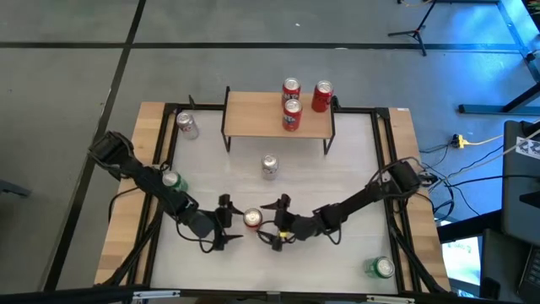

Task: Place canned beverage on shelf
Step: Put the red soda can on the shelf and align with the other red soda can

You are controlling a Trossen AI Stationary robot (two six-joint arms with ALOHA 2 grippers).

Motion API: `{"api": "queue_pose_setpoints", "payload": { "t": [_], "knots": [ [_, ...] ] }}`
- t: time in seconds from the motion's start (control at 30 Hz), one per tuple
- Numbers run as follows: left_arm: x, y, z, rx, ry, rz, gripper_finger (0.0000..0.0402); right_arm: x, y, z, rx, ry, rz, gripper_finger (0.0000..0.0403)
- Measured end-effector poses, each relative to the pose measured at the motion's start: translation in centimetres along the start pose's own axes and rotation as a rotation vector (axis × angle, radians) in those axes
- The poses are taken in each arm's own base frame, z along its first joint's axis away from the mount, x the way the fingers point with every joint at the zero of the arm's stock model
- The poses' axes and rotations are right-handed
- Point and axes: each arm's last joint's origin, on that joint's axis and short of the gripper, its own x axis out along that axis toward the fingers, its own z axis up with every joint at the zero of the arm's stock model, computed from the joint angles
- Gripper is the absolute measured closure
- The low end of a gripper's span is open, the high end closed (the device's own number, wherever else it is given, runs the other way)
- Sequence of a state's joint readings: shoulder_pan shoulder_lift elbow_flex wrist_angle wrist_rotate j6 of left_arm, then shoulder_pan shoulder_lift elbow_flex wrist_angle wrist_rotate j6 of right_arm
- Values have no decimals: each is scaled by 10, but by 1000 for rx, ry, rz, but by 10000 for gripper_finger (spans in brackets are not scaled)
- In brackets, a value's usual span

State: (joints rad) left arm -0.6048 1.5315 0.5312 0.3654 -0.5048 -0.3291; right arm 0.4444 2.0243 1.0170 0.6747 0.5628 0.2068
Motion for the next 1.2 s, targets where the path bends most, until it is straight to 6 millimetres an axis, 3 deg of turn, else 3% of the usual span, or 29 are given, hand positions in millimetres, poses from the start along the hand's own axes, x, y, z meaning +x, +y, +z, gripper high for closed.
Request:
{"api": "queue_pose_setpoints", "payload": {
  "t": [0.23, 0.6, 0.8, 1.07, 1.2],
  "knots": [
    [6, -5, -4, -8, 23, -101, 64, 6, 4, 0, -78, 102, -57, 20],
    [2, -17, 3, -15, -33, -257, 64, 8, 8, 17, -182, 293, -107, 20],
    [0, -20, 1, -5, -25, -268, 64, 5, 8, 31, -179, 439, -185, 20],
    [-1, -21, 0, -2, -19, -269, 64, -3, 7, 51, -151, 466, -375, 20],
    [-1, -20, -2, -32, 3, -266, 64, -8, 15, 57, -172, 474, -363, 20]
  ]
}}
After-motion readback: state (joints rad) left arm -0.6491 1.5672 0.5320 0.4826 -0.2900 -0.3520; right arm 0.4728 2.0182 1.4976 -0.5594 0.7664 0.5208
